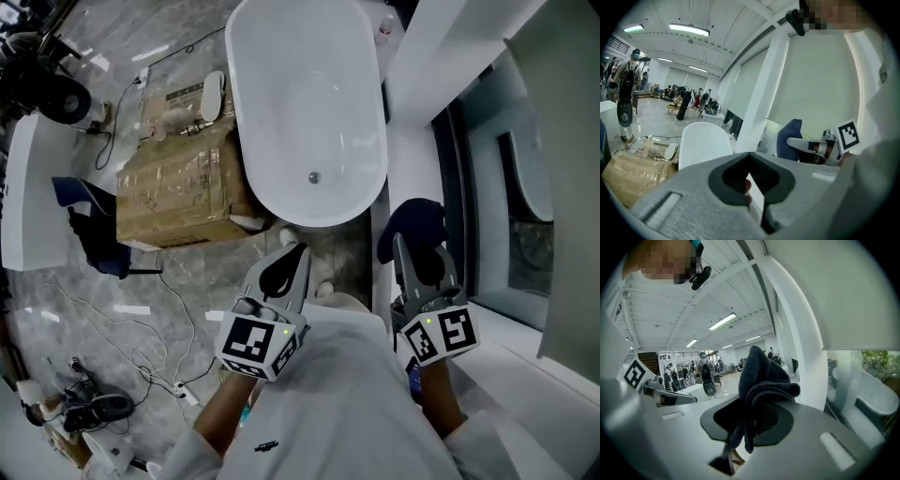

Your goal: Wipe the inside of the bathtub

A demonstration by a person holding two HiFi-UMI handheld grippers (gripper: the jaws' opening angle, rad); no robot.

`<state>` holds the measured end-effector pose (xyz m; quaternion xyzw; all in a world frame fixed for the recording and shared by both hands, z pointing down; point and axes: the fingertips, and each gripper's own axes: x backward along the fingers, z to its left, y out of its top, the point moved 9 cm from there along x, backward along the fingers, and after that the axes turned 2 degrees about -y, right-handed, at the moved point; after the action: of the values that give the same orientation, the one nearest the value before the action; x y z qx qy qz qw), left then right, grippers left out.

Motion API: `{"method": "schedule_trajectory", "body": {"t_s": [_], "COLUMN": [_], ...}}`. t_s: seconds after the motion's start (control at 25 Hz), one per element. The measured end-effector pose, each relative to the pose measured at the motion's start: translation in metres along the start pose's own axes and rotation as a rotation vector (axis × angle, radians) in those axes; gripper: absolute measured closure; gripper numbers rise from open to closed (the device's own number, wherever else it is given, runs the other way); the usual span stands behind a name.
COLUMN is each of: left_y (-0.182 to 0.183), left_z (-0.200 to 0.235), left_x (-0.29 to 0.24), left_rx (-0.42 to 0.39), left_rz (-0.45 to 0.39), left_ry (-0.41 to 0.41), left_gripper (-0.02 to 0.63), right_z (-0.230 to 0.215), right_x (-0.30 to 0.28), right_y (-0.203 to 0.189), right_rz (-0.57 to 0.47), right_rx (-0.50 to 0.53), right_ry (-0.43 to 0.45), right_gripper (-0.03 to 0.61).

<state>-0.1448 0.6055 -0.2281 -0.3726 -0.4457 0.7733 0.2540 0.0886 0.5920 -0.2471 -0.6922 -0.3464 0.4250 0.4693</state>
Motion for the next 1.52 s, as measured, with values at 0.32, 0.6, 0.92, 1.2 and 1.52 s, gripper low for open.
{"method": "schedule_trajectory", "body": {"t_s": [0.32, 0.6, 0.92, 1.2, 1.52], "left_y": [0.053, 0.045, 0.053, 0.071, 0.100], "left_z": [0.070, 0.138, 0.160, 0.152, 0.135], "left_x": [-0.050, -0.093, -0.138, -0.187, -0.276], "left_rx": [0.009, 0.105, 0.159, 0.158, 0.128], "left_rz": [0.008, 0.089, 0.100, 0.093, 0.138], "left_ry": [-0.036, -0.079, -0.094, -0.045, 0.010], "left_gripper": [0.614, 0.614, 0.614, 0.614, 0.614], "right_z": [-0.009, -0.008, -0.035, -0.093, -0.171], "right_x": [-0.088, -0.162, -0.199, -0.240, -0.299], "right_y": [0.052, 0.069, 0.070, 0.073, 0.062], "right_rz": [-0.006, 0.027, 0.134, 0.173, 0.245], "right_rx": [0.013, 0.028, 0.060, 0.039, -0.003], "right_ry": [-0.056, -0.106, -0.112, -0.059, 0.083], "right_gripper": [0.518, 0.518, 0.518, 0.518, 0.520]}}
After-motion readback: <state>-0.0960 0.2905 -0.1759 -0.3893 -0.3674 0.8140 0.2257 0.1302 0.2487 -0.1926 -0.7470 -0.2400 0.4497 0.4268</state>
